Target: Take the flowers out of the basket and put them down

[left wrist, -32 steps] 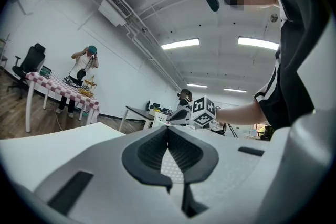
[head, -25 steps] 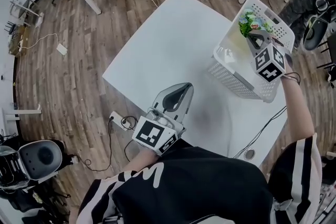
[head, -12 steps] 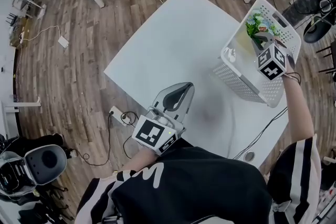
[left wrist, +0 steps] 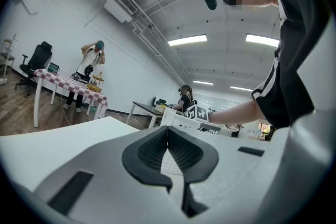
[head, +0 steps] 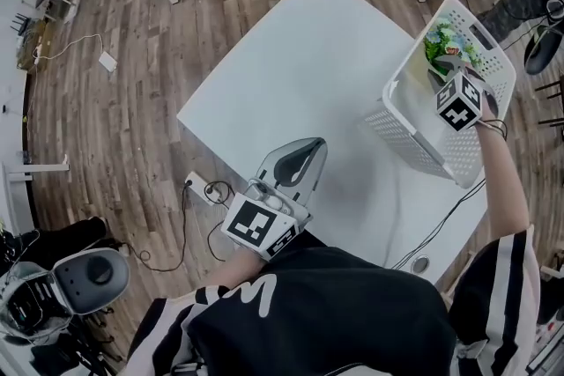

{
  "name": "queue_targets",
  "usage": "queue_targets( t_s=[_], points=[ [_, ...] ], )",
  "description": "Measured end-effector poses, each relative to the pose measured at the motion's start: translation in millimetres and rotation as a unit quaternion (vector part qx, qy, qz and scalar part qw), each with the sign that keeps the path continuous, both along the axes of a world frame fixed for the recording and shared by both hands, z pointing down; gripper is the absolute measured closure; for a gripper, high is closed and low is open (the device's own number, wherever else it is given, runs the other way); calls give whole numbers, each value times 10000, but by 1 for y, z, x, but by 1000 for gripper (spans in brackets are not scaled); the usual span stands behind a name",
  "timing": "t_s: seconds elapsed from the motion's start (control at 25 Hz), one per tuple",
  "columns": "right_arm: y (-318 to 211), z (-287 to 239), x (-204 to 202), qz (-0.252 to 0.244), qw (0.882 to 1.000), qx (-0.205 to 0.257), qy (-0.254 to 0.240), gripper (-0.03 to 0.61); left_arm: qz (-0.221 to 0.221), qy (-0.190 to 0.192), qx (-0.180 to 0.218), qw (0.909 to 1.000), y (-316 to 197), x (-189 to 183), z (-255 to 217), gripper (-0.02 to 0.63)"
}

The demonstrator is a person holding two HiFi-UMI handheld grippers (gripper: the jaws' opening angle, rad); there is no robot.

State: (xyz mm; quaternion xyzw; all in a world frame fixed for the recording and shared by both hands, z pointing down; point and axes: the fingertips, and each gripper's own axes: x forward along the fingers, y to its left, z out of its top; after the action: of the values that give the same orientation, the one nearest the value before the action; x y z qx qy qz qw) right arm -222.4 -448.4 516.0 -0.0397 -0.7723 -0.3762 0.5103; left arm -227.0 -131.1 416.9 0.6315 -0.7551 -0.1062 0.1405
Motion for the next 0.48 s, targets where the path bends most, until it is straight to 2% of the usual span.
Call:
queue_targets(
  t_s=[0.48],
  points=[
    [-3,19,7,184,9993,-8,325,492,-56,92,-85,9999,15,-8,5,609]
  ],
)
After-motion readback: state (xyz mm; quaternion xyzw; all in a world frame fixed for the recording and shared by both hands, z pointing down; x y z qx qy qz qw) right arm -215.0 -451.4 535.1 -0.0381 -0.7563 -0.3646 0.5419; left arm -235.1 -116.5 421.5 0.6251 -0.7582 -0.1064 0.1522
